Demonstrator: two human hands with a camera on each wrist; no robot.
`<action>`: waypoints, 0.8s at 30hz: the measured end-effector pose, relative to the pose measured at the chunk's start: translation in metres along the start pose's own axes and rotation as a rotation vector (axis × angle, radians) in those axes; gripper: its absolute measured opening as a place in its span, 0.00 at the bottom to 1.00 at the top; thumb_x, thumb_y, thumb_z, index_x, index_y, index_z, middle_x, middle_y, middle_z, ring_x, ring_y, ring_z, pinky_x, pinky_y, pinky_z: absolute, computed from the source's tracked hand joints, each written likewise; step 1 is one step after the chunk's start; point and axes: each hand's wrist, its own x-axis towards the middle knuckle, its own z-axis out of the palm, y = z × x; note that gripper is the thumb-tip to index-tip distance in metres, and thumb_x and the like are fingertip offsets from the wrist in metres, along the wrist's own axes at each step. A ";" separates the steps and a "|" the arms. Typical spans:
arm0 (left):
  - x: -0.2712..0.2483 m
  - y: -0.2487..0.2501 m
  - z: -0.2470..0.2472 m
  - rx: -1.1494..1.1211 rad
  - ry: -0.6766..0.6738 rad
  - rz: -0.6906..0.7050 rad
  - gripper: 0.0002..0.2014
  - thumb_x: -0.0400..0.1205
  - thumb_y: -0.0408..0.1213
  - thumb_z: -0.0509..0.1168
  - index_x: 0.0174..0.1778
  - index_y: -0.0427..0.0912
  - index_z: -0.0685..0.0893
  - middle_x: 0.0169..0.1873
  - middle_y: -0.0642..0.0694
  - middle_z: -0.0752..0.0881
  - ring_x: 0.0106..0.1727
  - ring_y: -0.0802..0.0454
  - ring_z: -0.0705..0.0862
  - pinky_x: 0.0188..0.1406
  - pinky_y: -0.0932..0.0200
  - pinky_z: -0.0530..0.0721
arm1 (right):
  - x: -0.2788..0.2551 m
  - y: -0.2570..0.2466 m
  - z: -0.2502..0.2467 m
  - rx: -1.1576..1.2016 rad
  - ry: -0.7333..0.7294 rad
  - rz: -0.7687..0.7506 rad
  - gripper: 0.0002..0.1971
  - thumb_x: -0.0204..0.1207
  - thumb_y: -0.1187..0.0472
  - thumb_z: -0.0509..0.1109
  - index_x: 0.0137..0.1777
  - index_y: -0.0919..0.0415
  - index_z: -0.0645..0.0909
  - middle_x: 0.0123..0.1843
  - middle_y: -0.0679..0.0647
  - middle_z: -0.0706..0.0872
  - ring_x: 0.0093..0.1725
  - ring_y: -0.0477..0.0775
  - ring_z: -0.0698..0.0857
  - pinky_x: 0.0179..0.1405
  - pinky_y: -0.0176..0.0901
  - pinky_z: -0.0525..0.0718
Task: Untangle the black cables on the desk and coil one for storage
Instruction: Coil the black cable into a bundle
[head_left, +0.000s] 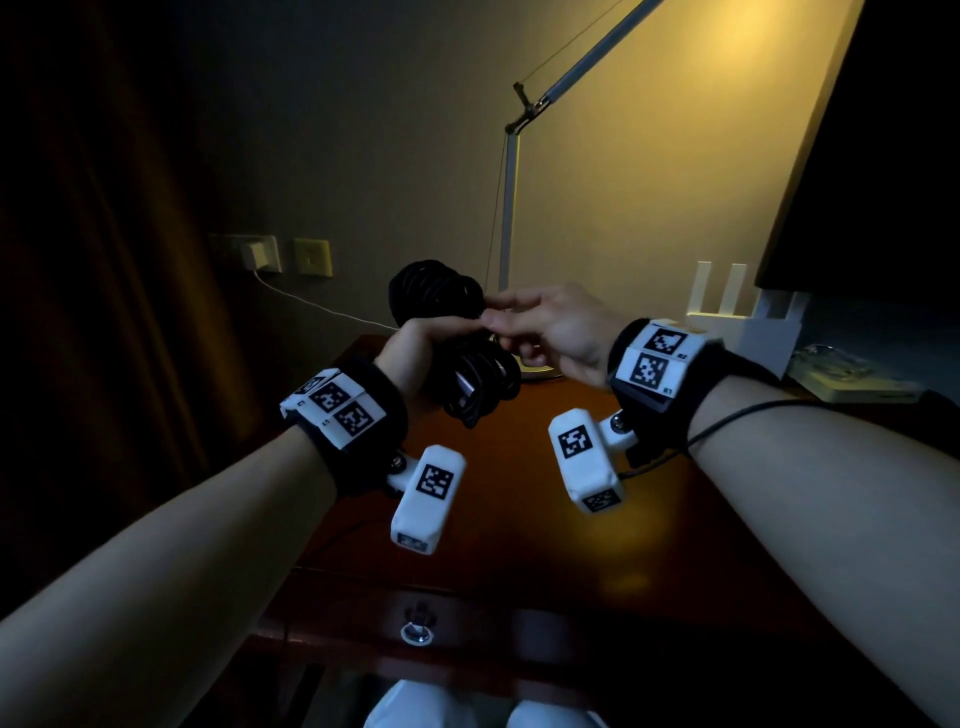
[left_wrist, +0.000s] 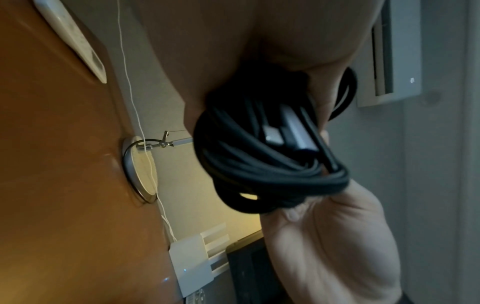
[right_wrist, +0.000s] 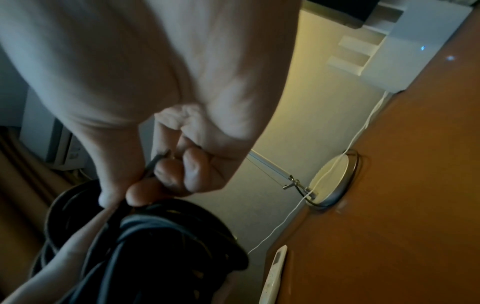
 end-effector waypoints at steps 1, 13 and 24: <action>-0.002 0.002 0.001 0.012 -0.001 -0.003 0.18 0.82 0.36 0.61 0.62 0.27 0.80 0.49 0.35 0.80 0.51 0.41 0.80 0.51 0.55 0.77 | 0.001 0.001 0.001 0.013 0.007 -0.005 0.10 0.76 0.67 0.73 0.56 0.61 0.85 0.28 0.51 0.80 0.25 0.45 0.70 0.18 0.32 0.65; -0.006 0.007 -0.004 -0.112 -0.012 0.046 0.13 0.79 0.35 0.57 0.45 0.32 0.84 0.35 0.40 0.85 0.36 0.47 0.83 0.38 0.57 0.80 | 0.003 0.005 0.013 -0.148 0.067 -0.136 0.13 0.78 0.56 0.72 0.53 0.66 0.86 0.28 0.49 0.78 0.25 0.45 0.72 0.24 0.36 0.70; -0.005 0.010 -0.004 -0.059 0.303 -0.016 0.28 0.64 0.37 0.72 0.60 0.29 0.84 0.48 0.34 0.87 0.37 0.42 0.88 0.33 0.57 0.84 | 0.001 0.006 0.012 0.142 -0.033 -0.046 0.08 0.82 0.72 0.61 0.55 0.66 0.80 0.36 0.54 0.79 0.31 0.46 0.74 0.31 0.37 0.70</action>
